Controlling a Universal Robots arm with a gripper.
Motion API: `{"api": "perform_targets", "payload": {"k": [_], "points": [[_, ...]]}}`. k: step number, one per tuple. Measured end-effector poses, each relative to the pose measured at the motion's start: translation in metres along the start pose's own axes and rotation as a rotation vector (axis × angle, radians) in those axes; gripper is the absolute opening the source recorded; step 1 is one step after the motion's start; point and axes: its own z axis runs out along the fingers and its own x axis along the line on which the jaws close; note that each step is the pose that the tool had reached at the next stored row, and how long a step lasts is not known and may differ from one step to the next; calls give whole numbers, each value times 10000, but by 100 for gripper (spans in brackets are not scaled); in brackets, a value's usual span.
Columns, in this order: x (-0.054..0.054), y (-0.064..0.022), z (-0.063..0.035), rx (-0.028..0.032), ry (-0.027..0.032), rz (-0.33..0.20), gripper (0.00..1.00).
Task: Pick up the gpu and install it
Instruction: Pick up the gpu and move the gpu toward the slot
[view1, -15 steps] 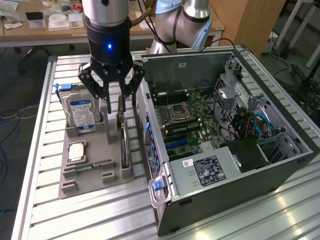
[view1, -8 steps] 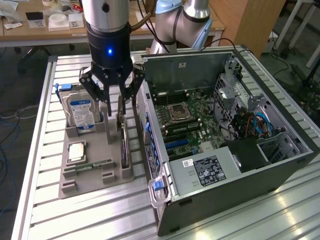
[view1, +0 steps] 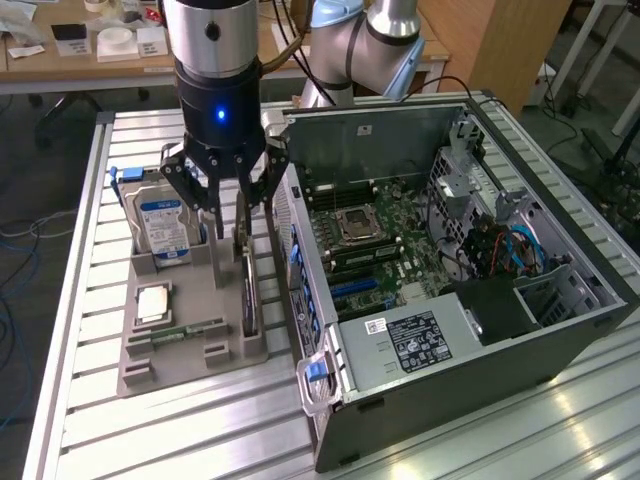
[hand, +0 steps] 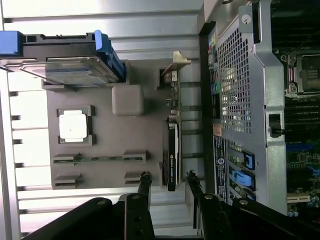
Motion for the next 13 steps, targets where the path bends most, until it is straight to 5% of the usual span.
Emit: {"api": "perform_targets", "payload": {"k": [13], "points": [[-45, -5, 200, 21, 39, 2, 42]]}}
